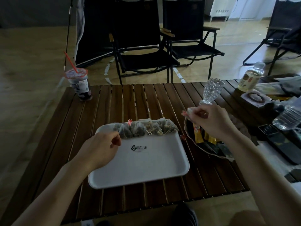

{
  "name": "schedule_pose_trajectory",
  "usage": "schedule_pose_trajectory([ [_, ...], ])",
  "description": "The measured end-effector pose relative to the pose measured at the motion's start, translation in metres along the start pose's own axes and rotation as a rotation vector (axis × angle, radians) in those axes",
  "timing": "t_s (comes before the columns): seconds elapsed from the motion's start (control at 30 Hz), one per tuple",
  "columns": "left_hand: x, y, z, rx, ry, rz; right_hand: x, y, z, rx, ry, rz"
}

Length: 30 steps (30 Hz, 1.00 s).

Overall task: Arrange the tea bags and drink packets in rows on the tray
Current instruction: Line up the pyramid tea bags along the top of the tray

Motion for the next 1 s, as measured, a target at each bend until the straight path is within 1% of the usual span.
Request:
schedule_pose_trajectory([
  [0.07, 0.0, 0.0, -0.002, -0.004, 0.006, -0.011, 0.028, -0.002, -0.019, -0.051, 0.044, -0.136],
  [0.17, 0.0, -0.001, -0.009, -0.025, -0.007, -0.035, 0.069, -0.009, -0.035, -0.066, 0.024, -0.312],
  [0.27, 0.001, -0.001, -0.015, -0.037, -0.004, -0.054, 0.096, -0.015, -0.055, -0.119, 0.039, -0.407],
  [0.43, -0.001, 0.0, -0.022, -0.044, -0.008, -0.064, 0.121, -0.019, -0.087, -0.192, 0.115, -0.472],
  [0.6, 0.003, -0.001, -0.026, -0.069, -0.019, -0.12, 0.13, -0.015, -0.073, -0.152, 0.069, -0.5],
  [0.7, 0.01, -0.002, -0.024, -0.067, -0.095, -0.238, 0.125, -0.013, -0.056, -0.133, -0.008, -0.514],
  [0.8, 0.02, -0.005, -0.013, -0.033, -0.162, -0.357, 0.117, -0.011, -0.046, -0.132, -0.023, -0.501],
  [0.87, 0.027, -0.007, -0.006, -0.002, -0.151, -0.359, 0.113, -0.009, -0.042, -0.121, -0.014, -0.489],
  [1.0, 0.035, -0.005, 0.002, 0.014, -0.056, -0.291, 0.113, -0.007, -0.036, -0.123, -0.009, -0.495],
])
Point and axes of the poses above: each hand's wrist, its own y-axis towards the middle knuckle, its own x-axis out of the palm, z = x × y, the point moved 6 cm from there along y, towards the middle knuckle, and after that the axes turned 6 degrees about -x, right-handed, at the moved point
